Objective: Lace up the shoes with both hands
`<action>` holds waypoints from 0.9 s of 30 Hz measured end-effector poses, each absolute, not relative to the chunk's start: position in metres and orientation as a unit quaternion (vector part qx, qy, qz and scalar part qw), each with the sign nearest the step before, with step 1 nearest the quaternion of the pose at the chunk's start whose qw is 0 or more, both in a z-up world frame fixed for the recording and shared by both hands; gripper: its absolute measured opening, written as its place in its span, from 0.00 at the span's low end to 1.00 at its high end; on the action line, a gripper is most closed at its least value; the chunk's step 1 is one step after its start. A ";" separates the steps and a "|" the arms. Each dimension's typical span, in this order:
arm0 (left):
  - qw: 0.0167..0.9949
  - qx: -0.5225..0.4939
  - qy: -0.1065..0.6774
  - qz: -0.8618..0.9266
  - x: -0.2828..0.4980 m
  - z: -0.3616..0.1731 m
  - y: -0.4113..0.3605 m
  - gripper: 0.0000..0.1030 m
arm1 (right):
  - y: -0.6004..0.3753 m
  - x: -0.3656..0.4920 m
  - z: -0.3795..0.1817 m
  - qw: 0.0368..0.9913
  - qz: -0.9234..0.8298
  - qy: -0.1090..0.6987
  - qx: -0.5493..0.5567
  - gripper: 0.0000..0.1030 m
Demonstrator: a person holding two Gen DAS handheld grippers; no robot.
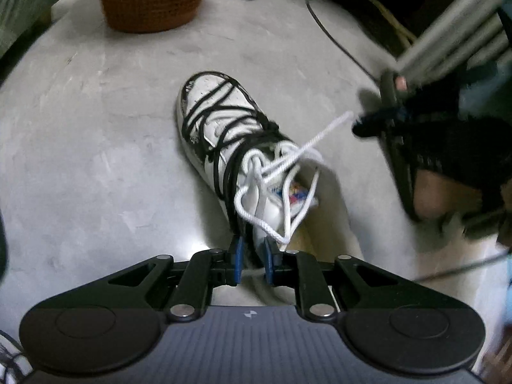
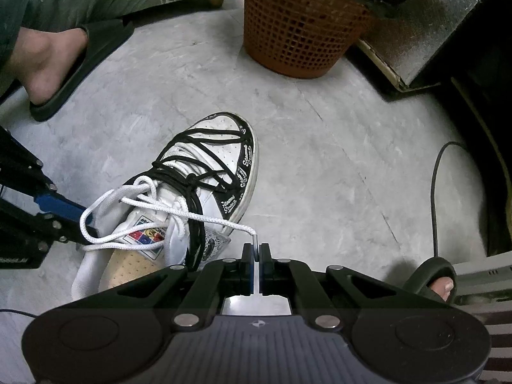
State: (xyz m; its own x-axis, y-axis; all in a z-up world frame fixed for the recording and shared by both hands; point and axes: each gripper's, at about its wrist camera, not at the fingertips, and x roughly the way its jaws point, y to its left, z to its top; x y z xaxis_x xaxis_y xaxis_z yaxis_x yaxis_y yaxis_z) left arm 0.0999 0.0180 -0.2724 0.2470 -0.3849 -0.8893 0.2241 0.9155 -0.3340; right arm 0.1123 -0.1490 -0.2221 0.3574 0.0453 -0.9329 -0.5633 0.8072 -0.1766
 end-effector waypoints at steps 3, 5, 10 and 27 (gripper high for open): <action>0.792 -0.116 0.573 -0.176 0.109 -0.272 0.024 0.17 | -0.150 0.112 -0.221 0.789 0.191 0.532 -0.240 0.03; 0.797 -0.145 0.561 -0.169 0.112 -0.270 0.031 0.16 | -0.151 0.111 -0.221 0.790 0.190 0.532 -0.239 0.03; 0.798 -0.210 0.548 -0.137 0.125 -0.268 0.041 0.16 | -0.151 0.110 -0.222 0.791 0.189 0.533 -0.234 0.03; 0.796 -0.133 0.574 -0.136 0.124 -0.275 0.023 0.26 | -0.161 0.118 -0.218 0.801 0.158 0.531 -0.228 0.04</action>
